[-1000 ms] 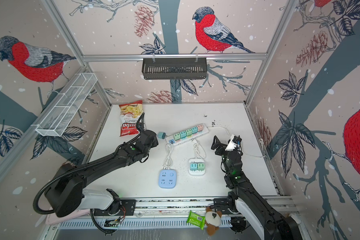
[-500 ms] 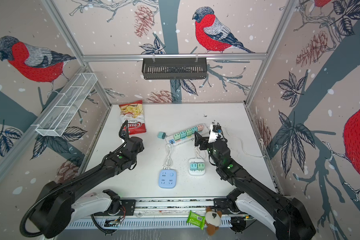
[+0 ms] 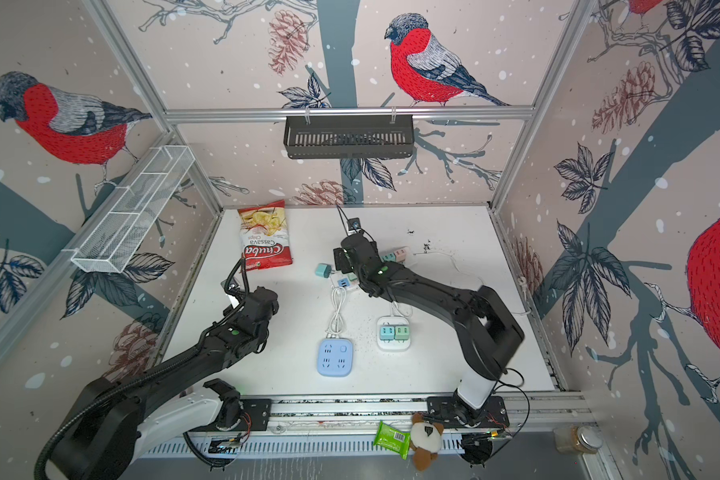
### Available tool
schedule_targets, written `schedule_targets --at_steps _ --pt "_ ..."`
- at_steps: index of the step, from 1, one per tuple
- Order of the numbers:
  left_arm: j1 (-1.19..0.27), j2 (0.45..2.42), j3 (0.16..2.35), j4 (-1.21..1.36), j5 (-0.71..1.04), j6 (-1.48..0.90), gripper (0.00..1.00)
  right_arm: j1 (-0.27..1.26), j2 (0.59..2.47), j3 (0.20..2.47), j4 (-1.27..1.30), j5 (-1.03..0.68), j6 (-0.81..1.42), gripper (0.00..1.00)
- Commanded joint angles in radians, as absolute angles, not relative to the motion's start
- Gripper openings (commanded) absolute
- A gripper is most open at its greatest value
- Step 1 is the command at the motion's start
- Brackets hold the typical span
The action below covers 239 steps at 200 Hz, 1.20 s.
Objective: Insert the plug
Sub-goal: 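Reach the right gripper across to the small teal adapter and close on it, then lift the small teal adapter off the table with the right gripper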
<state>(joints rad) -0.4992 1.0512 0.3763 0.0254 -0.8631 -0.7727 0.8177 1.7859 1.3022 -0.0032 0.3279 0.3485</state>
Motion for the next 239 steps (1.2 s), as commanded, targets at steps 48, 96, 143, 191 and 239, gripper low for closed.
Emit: schedule_targets --at_steps 48,96,143,191,239 --pt "-0.499 1.021 0.353 0.083 -0.858 -0.771 0.80 0.819 2.262 1.864 -0.360 0.143 0.240 0.76" --pt "-0.498 0.981 0.325 0.108 -0.846 -0.760 0.80 0.818 2.428 2.074 -0.458 0.058 0.201 0.75" --pt "-0.499 0.972 0.314 0.124 -0.838 -0.751 0.80 0.819 2.470 2.095 -0.463 -0.047 0.191 0.75" --pt "-0.497 0.973 0.316 0.125 -0.833 -0.746 0.80 0.821 2.471 2.077 -0.461 -0.080 0.201 0.72" --pt "-0.498 0.973 0.315 0.126 -0.835 -0.747 0.80 0.843 2.406 1.963 -0.408 -0.064 0.221 0.71"
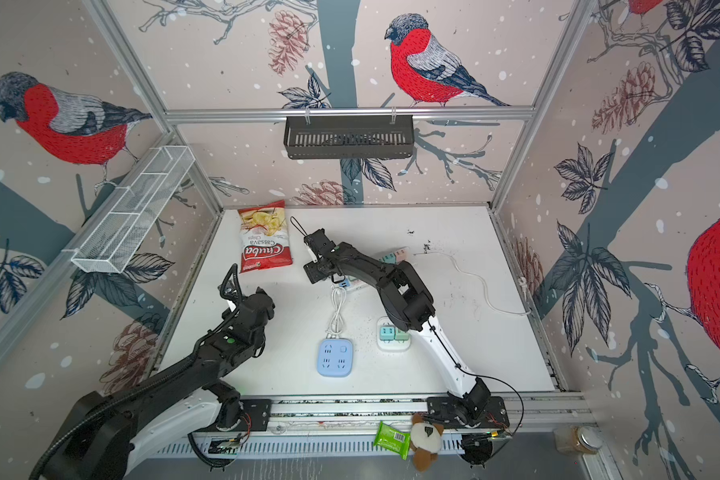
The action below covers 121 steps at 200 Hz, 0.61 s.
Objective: Insert the plug
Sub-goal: 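Lift the small teal adapter off the table with the right gripper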
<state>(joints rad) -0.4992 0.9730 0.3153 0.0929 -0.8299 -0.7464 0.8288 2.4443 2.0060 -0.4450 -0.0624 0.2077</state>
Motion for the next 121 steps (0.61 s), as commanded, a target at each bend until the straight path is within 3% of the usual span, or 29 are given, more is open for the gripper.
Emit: schedule_targets --at_steps 1,121 --pt "-0.498 0.973 0.315 0.126 -0.835 -0.748 0.80 0.843 2.406 1.961 -0.407 -0.063 0.222 0.71" --pt "-0.498 0.963 0.309 0.129 -0.833 -0.747 0.81 0.904 2.358 1.859 -0.398 0.092 0.261 0.56"
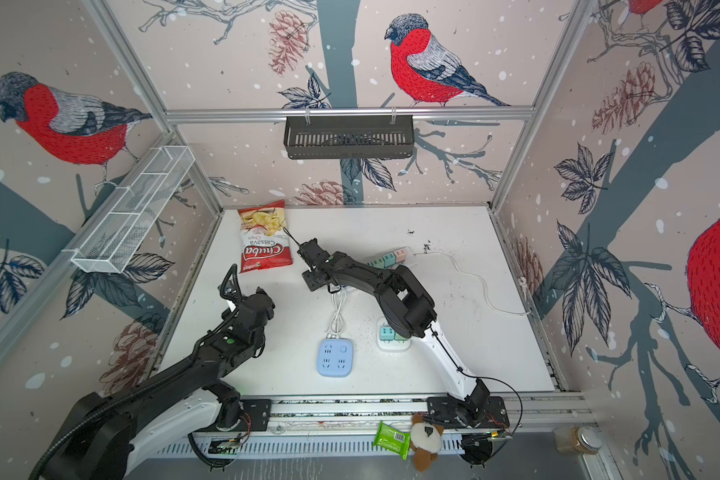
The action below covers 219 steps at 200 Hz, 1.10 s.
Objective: Insert the plug
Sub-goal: 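Lift the small teal adapter off the table with the right gripper, then carry the teal adapter toward the left gripper while the left arm reaches toward it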
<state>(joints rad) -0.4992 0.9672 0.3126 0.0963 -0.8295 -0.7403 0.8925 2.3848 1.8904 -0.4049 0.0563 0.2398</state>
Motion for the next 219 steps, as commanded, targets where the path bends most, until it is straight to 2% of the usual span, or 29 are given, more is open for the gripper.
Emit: schedule_targets --at_steps 1,26,66,100,161,219 --pt "-0.497 0.963 0.310 0.130 -0.833 -0.746 0.81 0.905 2.358 1.858 -0.397 0.092 0.261 0.56" --pt "-0.498 0.963 0.308 0.130 -0.833 -0.747 0.81 0.917 2.352 1.835 -0.388 0.102 0.260 0.53" --pt "-0.497 0.959 0.304 0.130 -0.833 -0.747 0.81 0.920 2.353 1.815 -0.370 0.101 0.265 0.38" --pt "-0.497 0.959 0.305 0.132 -0.832 -0.744 0.82 0.922 2.302 1.771 -0.333 0.080 0.269 0.32" --pt "-0.498 0.956 0.293 0.188 -0.793 -0.688 0.86 0.933 2.004 1.508 -0.139 0.040 0.288 0.19" --pt "-0.498 0.954 0.294 0.208 -0.744 -0.650 0.86 0.940 1.640 1.141 0.114 0.134 0.293 0.11"
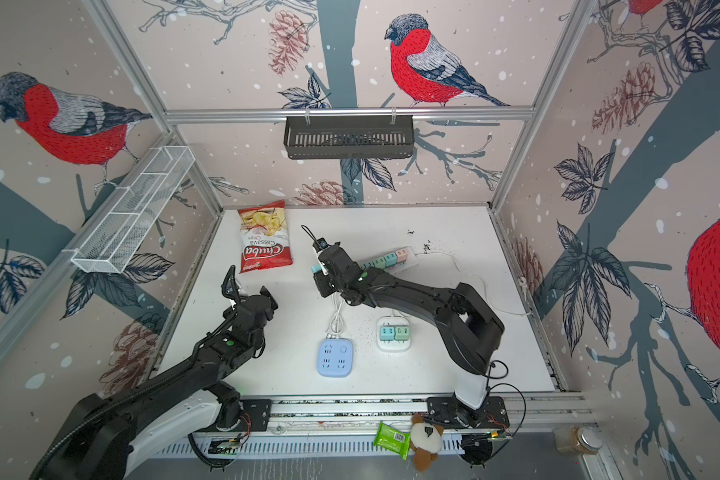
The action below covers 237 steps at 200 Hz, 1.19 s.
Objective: Insert the plug
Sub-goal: 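Carry the teal adapter toward the left gripper while the left arm reaches toward it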
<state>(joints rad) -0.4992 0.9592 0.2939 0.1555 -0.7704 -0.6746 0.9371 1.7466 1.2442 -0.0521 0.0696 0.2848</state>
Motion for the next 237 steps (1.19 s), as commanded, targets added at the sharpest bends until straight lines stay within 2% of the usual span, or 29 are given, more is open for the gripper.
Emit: schedule_targets --at_steps 1,22,52,105,134,163,180,212,237 --pt "-0.498 0.954 0.293 0.207 -0.743 -0.650 0.86 0.939 1.634 1.136 0.117 0.138 0.293 0.11" --pt "-0.499 0.947 0.293 0.210 -0.721 -0.639 0.86 0.939 1.515 1.014 0.197 0.199 0.278 0.05" --pt "-0.497 0.936 0.276 0.252 -0.673 -0.599 0.86 0.939 1.331 0.825 0.338 0.267 0.252 0.04" --pt "-0.498 0.937 0.267 0.290 -0.622 -0.562 0.87 0.937 0.975 0.456 0.642 0.284 0.193 0.04" --pt "-0.497 0.954 0.276 0.288 -0.600 -0.551 0.87 0.932 0.830 0.326 0.691 0.320 0.159 0.03" --pt "-0.498 0.955 0.326 0.209 -0.527 -0.528 0.88 0.929 0.724 0.260 0.667 0.362 0.125 0.03" --pt "-0.499 0.923 0.412 0.077 -0.389 -0.544 0.88 0.919 0.668 0.216 0.702 0.319 0.104 0.03" --pt "-0.500 0.840 0.435 0.106 -0.200 -0.517 0.91 0.918 0.645 0.160 0.781 0.205 0.064 0.04" --pt "-0.499 0.746 0.433 0.119 -0.118 -0.518 0.92 0.919 0.675 0.165 0.787 0.215 0.057 0.03"
